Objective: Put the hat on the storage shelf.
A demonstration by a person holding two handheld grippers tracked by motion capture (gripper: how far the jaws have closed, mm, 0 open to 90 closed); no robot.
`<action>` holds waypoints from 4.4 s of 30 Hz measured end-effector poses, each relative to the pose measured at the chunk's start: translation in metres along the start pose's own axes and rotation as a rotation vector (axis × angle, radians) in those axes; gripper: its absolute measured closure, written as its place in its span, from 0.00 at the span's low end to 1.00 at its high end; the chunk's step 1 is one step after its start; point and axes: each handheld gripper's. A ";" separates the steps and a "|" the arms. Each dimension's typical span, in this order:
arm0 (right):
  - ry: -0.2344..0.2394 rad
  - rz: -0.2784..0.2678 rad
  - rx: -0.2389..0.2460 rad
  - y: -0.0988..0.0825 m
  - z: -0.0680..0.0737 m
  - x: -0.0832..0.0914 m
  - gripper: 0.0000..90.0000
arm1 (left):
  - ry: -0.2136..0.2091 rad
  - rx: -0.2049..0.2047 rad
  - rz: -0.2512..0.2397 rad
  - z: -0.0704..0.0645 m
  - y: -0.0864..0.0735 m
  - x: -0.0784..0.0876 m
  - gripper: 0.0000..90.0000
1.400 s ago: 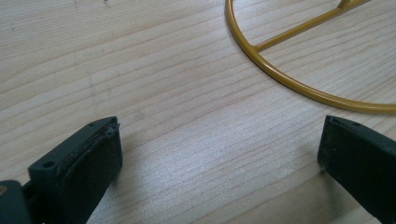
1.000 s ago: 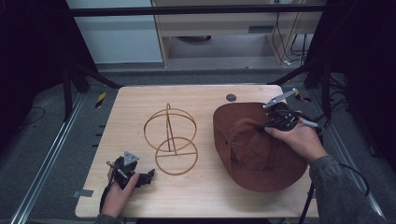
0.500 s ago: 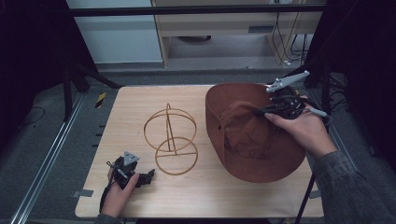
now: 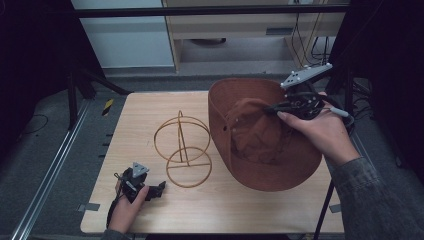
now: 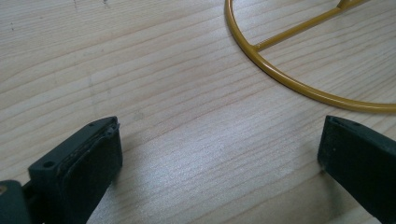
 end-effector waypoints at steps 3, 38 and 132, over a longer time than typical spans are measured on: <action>0.004 -0.018 0.008 0.008 0.004 0.003 0.99 | 0.000 0.004 -0.003 0.000 0.000 0.000 0.00; 0.025 -0.174 0.049 0.049 0.049 0.003 0.99 | 0.000 0.002 0.000 0.000 0.000 0.000 0.00; 0.130 -0.096 0.165 0.108 0.130 -0.095 0.99 | -0.004 0.001 0.006 0.000 0.000 0.001 0.00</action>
Point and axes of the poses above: each handheld gripper's, and its own axes: x roughly backward along the jaws, y roughly out of its top, z roughly to its left, and after that the axes turned 4 degrees about -x, right-handed
